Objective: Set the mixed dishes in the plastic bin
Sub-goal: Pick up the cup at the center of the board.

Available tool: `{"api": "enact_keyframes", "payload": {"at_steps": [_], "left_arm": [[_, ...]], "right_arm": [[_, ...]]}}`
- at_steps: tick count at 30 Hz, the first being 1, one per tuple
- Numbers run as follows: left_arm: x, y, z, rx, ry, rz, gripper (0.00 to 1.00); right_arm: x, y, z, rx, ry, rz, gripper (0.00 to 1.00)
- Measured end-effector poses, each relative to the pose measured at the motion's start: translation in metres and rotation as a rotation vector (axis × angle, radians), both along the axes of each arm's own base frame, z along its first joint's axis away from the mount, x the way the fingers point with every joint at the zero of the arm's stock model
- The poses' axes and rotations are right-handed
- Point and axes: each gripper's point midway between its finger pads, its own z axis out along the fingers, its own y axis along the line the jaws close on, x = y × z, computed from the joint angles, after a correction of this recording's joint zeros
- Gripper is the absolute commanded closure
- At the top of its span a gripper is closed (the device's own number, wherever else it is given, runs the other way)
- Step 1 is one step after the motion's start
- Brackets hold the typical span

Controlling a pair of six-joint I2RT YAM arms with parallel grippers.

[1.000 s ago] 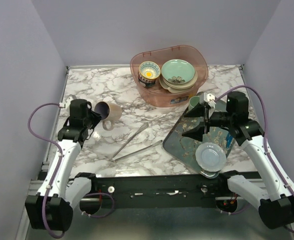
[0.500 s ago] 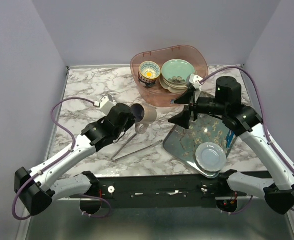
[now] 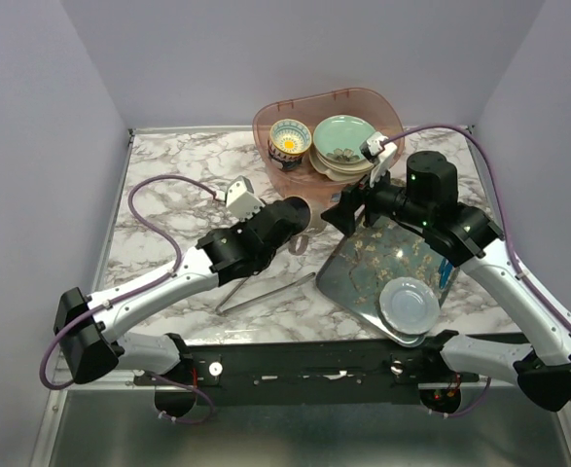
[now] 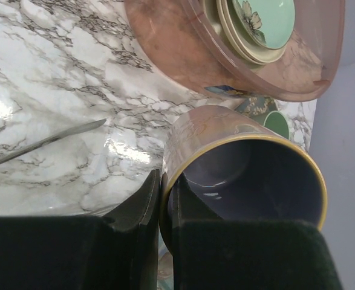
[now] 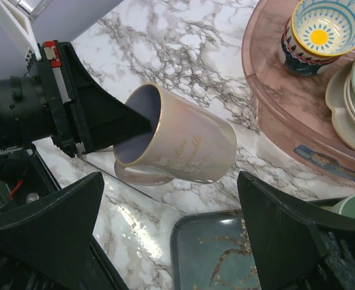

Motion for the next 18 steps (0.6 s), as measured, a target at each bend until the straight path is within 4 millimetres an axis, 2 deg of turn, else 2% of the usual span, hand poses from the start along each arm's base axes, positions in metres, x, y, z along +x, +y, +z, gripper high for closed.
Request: {"api": "enact_keyframes", "payload": {"at_steps": [5,13,18], "left_arm": [[0.002,-0.018,0.005,0.004,-0.011,-0.012,1.00],[0.006,-0.037,0.022,0.032,-0.041,-0.001,1.00],[0.010,-0.049,0.031,0.064,-0.054,0.024,1.00]], "right_arm": [[0.008,-0.003,-0.005,-0.012,0.015,-0.054,0.07],[0.024,0.004,-0.032,-0.093,0.042,-0.135,0.13],[0.036,-0.001,-0.043,-0.167,0.013,-0.231,0.17]]}}
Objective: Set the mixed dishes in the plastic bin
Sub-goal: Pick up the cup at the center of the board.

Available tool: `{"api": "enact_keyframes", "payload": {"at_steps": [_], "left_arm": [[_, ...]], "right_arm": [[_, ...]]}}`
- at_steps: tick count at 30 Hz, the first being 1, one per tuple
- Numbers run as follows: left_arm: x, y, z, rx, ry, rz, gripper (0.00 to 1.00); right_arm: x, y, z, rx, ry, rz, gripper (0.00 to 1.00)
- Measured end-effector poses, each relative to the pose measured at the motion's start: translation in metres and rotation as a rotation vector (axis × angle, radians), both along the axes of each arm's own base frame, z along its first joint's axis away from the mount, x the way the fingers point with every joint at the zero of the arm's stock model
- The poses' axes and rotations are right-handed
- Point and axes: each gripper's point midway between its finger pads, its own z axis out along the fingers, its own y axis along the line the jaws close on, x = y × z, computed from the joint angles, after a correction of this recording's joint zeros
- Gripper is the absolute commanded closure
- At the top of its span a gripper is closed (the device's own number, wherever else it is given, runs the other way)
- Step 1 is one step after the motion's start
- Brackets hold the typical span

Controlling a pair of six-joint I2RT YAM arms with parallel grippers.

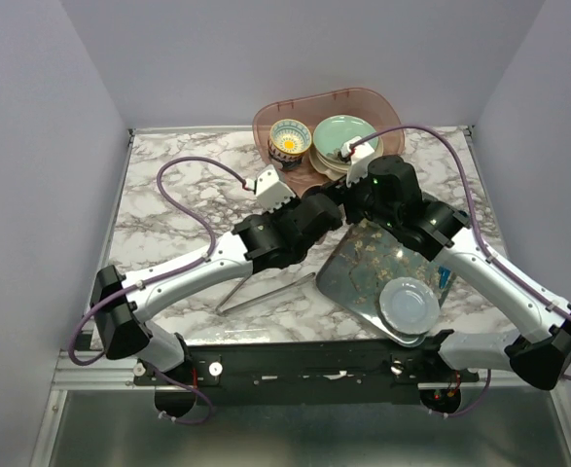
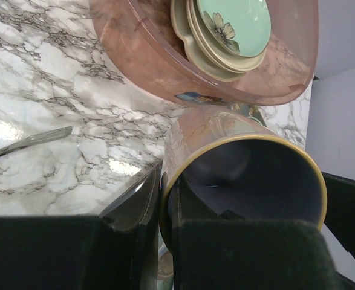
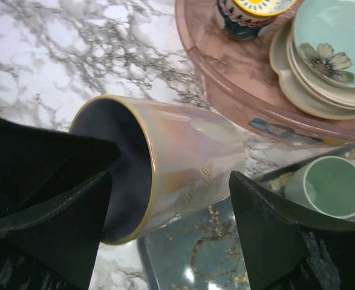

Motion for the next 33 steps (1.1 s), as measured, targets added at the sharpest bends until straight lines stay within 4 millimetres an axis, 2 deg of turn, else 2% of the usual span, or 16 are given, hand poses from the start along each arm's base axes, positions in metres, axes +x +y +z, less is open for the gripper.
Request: {"api": "enact_keyframes", "payload": {"at_steps": [4,5,6,7,8,9,15,17,19,20,22,24,26,30,32,33], "left_arm": [[0.002,-0.006,-0.003,0.033,0.004,0.024,1.00],[0.002,-0.006,-0.005,0.041,0.008,0.034,1.00],[0.003,-0.006,-0.007,0.049,0.010,0.042,1.00],[0.003,-0.005,-0.009,0.060,0.014,0.051,1.00],[0.004,-0.004,-0.010,0.068,0.017,0.056,1.00],[0.004,-0.004,-0.011,0.079,0.019,0.064,1.00],[0.005,-0.007,-0.009,0.101,0.011,0.082,1.00],[0.005,-0.007,-0.009,0.109,0.004,0.086,1.00],[0.004,-0.006,-0.009,0.120,0.000,0.089,1.00],[0.004,-0.007,-0.009,0.120,-0.001,0.090,1.00],[0.005,-0.007,-0.006,0.125,-0.014,0.098,0.98],[0.006,-0.005,-0.004,0.130,-0.025,0.106,0.95],[0.006,-0.004,-0.002,0.136,-0.030,0.108,0.92],[0.006,-0.006,0.001,0.136,-0.043,0.105,0.73],[0.006,-0.007,0.002,0.130,-0.048,0.105,0.66],[0.005,-0.006,0.005,0.124,-0.055,0.101,0.59]], "right_arm": [[0.009,-0.006,-0.006,-0.062,-0.028,-0.064,0.23],[0.011,-0.007,-0.007,-0.075,-0.038,-0.079,0.34],[0.013,-0.009,-0.007,-0.085,-0.047,-0.091,0.36],[0.014,-0.010,-0.006,-0.091,-0.052,-0.098,0.41],[0.015,-0.012,-0.006,-0.095,-0.059,-0.109,0.57],[0.017,-0.013,-0.005,-0.105,-0.072,-0.115,0.61],[0.022,-0.010,-0.004,-0.126,-0.100,-0.117,0.64],[0.023,-0.010,-0.005,-0.131,-0.104,-0.119,0.77],[0.025,-0.009,-0.006,-0.139,-0.106,-0.119,0.80],[0.026,-0.009,-0.006,-0.142,-0.108,-0.126,0.87],[0.030,-0.008,-0.007,-0.161,-0.114,-0.131,0.93],[0.032,-0.008,-0.008,-0.181,-0.122,-0.134,1.00],[0.033,-0.007,-0.007,-0.189,-0.125,-0.131,1.00],[0.033,-0.007,-0.005,-0.198,-0.130,-0.126,1.00],[0.033,-0.008,-0.003,-0.202,-0.134,-0.122,1.00],[0.033,-0.008,-0.002,-0.201,-0.132,-0.122,1.00]]}}
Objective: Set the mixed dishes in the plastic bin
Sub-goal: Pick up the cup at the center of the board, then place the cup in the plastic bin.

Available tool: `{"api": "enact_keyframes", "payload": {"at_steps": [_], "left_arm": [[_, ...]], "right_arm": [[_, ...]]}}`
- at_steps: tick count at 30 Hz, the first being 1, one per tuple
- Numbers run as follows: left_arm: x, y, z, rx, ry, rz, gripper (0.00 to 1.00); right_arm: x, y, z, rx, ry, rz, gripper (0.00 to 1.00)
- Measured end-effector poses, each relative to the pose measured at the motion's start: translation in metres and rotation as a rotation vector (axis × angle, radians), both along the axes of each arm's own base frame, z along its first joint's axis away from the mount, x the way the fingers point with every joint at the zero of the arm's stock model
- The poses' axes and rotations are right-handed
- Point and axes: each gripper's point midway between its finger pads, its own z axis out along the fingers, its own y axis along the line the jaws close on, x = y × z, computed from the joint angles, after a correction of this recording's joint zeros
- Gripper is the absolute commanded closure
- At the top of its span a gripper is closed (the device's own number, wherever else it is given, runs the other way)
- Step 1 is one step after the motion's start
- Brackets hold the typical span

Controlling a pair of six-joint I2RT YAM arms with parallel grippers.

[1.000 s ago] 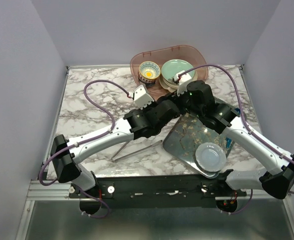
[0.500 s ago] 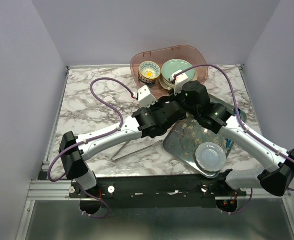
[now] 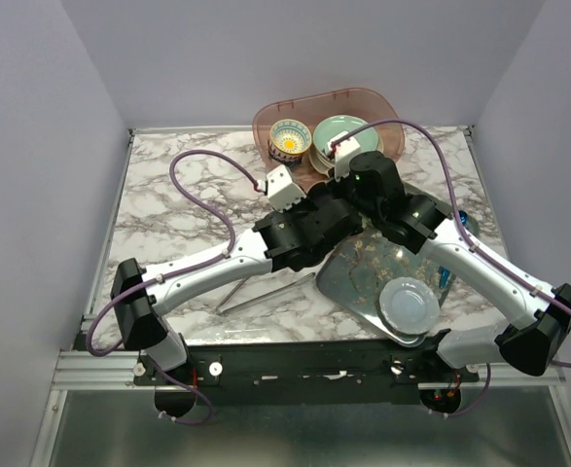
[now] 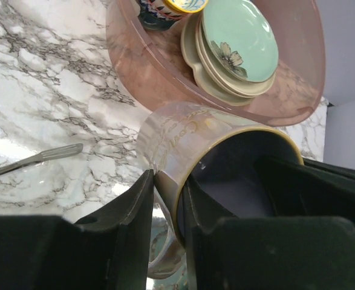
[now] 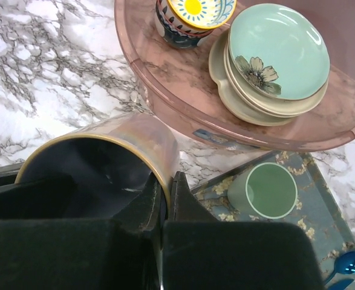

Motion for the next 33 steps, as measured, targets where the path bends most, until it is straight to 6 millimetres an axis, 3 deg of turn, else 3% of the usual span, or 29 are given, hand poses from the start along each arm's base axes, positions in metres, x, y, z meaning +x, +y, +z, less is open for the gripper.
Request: {"api": "enact_keyframes", "payload": {"at_steps": [10,15,20,25,29,33], "left_arm": [[-0.010,0.002,0.051,-0.169,-0.107,-0.053,0.29],[-0.013,0.006,0.061,-0.177,-0.151,-0.092,0.15],[-0.018,0.016,0.064,-0.107,-0.220,-0.210,0.05],[-0.020,0.042,0.087,-0.036,-0.322,-0.335,0.01],[-0.008,0.081,0.114,0.030,-0.404,-0.378,0.01],[0.005,0.115,0.113,0.190,-0.408,-0.400,0.01]], "right_arm": [[0.001,0.005,-0.004,0.060,0.098,0.076,1.00],[0.004,0.002,-0.008,0.115,0.171,0.100,1.00],[0.015,-0.005,0.003,0.163,0.187,0.104,1.00],[0.035,-0.012,0.026,0.215,0.157,0.103,1.00],[0.057,-0.012,0.043,0.241,0.125,0.101,1.00],[0.089,-0.006,0.051,0.247,0.105,0.091,1.00]]}}
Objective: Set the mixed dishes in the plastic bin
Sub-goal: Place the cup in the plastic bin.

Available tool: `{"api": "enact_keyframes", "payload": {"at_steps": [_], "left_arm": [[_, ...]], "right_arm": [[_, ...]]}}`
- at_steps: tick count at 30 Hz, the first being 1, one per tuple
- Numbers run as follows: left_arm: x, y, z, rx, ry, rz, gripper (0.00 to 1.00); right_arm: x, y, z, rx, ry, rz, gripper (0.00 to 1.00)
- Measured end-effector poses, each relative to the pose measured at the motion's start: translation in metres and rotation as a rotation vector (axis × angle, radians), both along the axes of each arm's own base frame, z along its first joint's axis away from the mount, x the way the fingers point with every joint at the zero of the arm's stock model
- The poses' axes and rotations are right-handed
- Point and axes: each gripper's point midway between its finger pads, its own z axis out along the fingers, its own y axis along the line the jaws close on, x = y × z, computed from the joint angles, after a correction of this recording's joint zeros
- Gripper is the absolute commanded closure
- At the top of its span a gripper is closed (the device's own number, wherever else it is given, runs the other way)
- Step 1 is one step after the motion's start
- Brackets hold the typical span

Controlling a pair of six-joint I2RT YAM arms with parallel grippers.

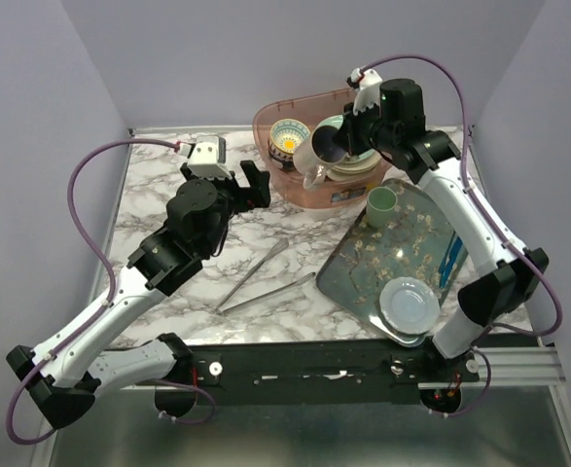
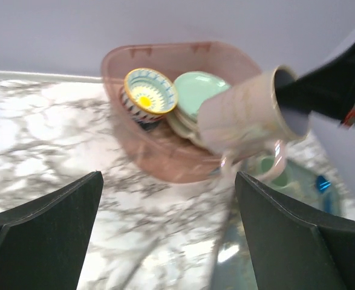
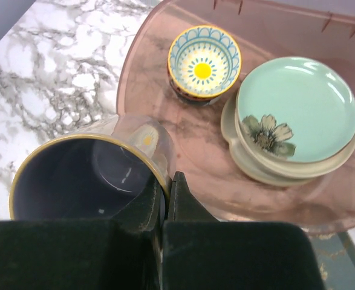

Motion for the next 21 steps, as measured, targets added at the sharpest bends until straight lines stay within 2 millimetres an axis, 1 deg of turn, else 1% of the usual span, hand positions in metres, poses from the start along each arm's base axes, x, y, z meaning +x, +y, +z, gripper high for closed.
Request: {"api": "enact_keyframes", "payload": {"at_steps": [2,3,4,7,9,10,13,16,21], "left_arm": [[0.004,0.012,-0.014,0.121,0.014,-0.002,0.01],[0.005,0.016,-0.020,0.167,0.021,-0.003,0.01],[0.006,0.021,-0.029,0.230,0.028,-0.002,0.01],[0.004,0.036,-0.055,0.363,0.047,0.001,0.01],[-0.001,0.047,-0.074,0.446,0.054,0.005,0.01],[-0.003,0.053,-0.084,0.488,0.060,0.009,0.01],[-0.007,0.063,-0.103,0.558,0.069,0.014,0.01],[-0.009,0.070,-0.112,0.591,0.072,0.018,0.01],[-0.010,0.078,-0.114,0.598,0.061,0.035,0.01]], "right_arm": [[0.018,0.003,0.003,-0.003,-0.019,-0.004,1.00],[0.028,0.004,0.000,-0.008,-0.019,-0.007,1.00],[0.032,0.005,0.000,-0.011,-0.020,-0.009,1.00],[0.056,0.008,-0.007,-0.024,-0.021,-0.016,1.00],[0.073,0.007,-0.015,-0.032,-0.014,-0.025,1.00],[0.078,0.006,-0.018,-0.035,-0.012,-0.029,1.00],[0.095,0.001,-0.033,-0.048,0.010,-0.046,1.00],[0.106,-0.007,-0.050,-0.067,0.036,-0.063,1.00],[0.125,-0.022,-0.064,-0.092,0.046,-0.113,1.00]]}}
